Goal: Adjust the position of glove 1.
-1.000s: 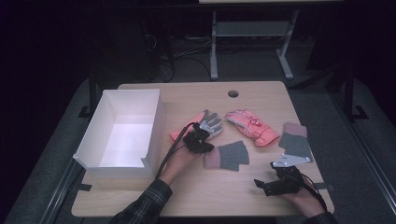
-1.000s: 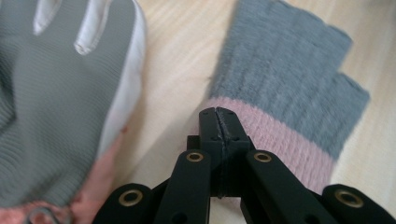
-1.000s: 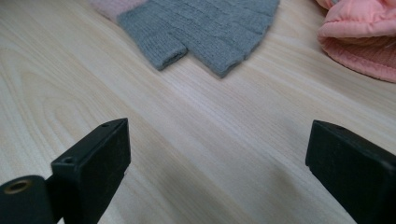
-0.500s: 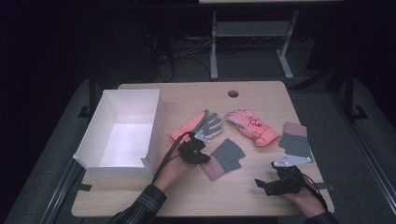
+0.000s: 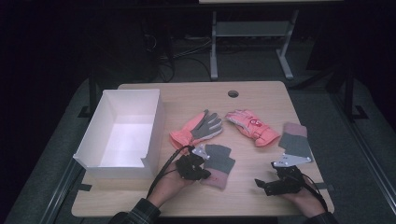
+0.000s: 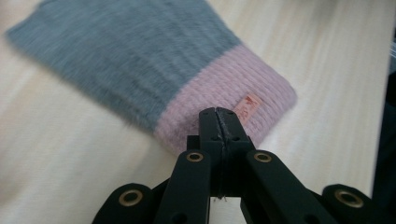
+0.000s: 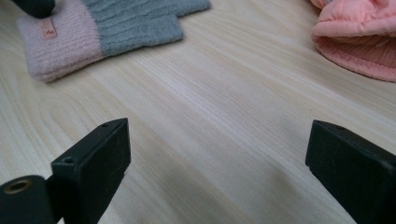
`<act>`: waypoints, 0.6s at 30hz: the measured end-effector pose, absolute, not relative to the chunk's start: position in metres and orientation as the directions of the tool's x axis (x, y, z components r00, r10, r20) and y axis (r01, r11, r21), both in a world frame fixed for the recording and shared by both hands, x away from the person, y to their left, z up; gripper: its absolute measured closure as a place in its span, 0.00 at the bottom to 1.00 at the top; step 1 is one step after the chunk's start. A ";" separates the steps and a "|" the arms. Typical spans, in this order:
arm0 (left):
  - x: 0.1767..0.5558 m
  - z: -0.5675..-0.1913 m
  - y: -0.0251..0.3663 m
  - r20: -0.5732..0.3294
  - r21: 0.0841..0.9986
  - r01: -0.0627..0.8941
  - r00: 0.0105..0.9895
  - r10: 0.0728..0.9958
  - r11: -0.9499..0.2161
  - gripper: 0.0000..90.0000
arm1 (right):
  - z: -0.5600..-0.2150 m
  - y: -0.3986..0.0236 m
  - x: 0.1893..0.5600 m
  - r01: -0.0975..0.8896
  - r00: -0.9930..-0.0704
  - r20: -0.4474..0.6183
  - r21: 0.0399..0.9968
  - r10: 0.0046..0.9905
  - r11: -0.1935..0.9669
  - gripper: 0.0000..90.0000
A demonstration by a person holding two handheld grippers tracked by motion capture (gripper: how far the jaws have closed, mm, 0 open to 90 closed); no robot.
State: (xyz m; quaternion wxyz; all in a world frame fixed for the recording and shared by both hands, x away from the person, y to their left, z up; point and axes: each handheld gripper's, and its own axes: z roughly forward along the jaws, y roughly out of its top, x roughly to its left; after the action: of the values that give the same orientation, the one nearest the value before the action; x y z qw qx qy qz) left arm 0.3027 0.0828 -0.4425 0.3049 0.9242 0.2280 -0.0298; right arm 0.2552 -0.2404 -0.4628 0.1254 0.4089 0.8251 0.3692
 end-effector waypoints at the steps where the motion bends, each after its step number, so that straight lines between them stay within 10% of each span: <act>1: 0.301 -0.443 0.082 -0.197 0.554 0.436 0.897 0.397 -0.709 1.00 | -0.463 -0.240 0.255 0.581 -0.634 0.093 0.712 0.768 0.394 0.07; 18: 0.317 -0.444 0.088 -0.130 0.515 0.442 0.887 0.442 -0.735 1.00 | -0.463 -0.239 0.255 0.582 -0.636 0.093 0.710 0.766 0.397 0.07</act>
State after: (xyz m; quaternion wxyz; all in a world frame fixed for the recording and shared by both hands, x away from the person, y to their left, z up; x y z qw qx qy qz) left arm 0.3168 0.0882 -0.4444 0.2761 0.9314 0.2373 0.0008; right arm 0.2547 -0.2390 -0.4627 0.1254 0.4078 0.8263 0.3676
